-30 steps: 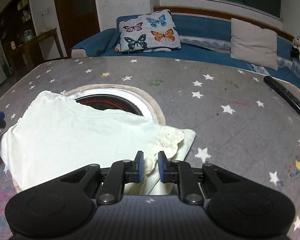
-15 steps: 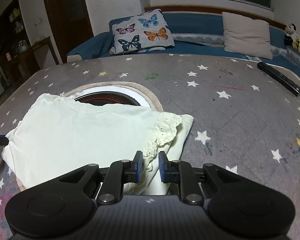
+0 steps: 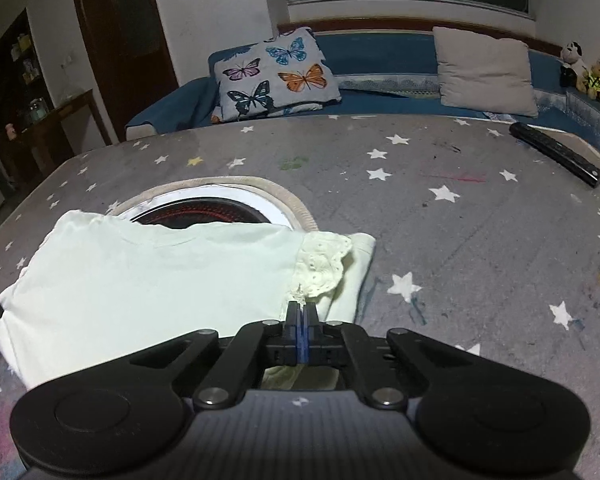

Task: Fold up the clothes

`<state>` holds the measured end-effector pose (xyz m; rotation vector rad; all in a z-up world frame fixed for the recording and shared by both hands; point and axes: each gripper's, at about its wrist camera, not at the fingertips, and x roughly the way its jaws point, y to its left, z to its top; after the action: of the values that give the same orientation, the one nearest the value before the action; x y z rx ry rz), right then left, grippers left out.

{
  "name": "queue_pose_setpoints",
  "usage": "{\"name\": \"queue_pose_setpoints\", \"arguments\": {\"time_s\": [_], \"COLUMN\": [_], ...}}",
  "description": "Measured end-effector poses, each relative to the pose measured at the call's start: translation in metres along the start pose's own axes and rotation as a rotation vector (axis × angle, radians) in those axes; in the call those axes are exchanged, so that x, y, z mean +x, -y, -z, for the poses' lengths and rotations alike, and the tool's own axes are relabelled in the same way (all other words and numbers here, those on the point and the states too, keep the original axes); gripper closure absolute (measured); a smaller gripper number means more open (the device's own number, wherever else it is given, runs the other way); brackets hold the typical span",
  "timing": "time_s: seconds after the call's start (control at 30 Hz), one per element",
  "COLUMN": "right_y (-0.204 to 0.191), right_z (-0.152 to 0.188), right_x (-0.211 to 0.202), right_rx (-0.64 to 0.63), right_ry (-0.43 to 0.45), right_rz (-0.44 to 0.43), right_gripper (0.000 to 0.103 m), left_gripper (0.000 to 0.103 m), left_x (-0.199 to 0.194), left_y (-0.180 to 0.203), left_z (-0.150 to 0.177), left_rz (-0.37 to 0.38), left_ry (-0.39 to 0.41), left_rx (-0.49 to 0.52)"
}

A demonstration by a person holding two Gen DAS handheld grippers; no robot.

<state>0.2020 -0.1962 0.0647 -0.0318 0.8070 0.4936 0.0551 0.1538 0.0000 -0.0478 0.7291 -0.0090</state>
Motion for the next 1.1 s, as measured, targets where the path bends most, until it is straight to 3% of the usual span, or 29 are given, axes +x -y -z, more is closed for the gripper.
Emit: {"name": "queue_pose_setpoints", "arguments": {"time_s": [0.13,0.23,0.33,0.43,0.6,0.7,0.97,1.1], "right_y": [0.006,0.011,0.007,-0.005,-0.020,-0.022,-0.012,-0.017], "right_z": [0.001,0.003,0.008,0.020,0.041,0.053,0.064,0.050], "right_x": [0.003,-0.016,-0.038,-0.057,-0.070,-0.067,-0.067,-0.078], "right_rx": [0.007,0.034,0.022,-0.008,-0.052,-0.057,-0.039,-0.070], "right_ry": [-0.026,-0.018,-0.024,-0.047,-0.058,-0.064,-0.098,-0.046], "right_rz": [0.031,-0.013,-0.060,-0.114,-0.131,-0.094,-0.038,-0.033], "right_gripper": [0.100,0.096,0.093,0.081,0.083,0.100,0.101,0.098], "left_gripper": [0.094,0.094,0.076,0.074,0.074,0.075,0.074,0.074], "left_x": [-0.001,-0.006,-0.008,-0.009,-0.009,-0.007,-0.007,-0.017], "left_y": [0.000,0.001,0.002,0.005,0.011,0.009,0.005,0.005], "left_z": [0.001,0.001,0.002,0.004,0.010,0.013,0.017,0.008], "left_rz": [-0.011,-0.015,-0.031,-0.038,-0.057,-0.079,-0.090,-0.083], "left_ry": [-0.001,0.008,0.019,0.029,0.025,0.013,0.008,0.046], "left_rx": [-0.015,-0.011,-0.012,-0.004,0.023,0.031,0.022,0.014]}}
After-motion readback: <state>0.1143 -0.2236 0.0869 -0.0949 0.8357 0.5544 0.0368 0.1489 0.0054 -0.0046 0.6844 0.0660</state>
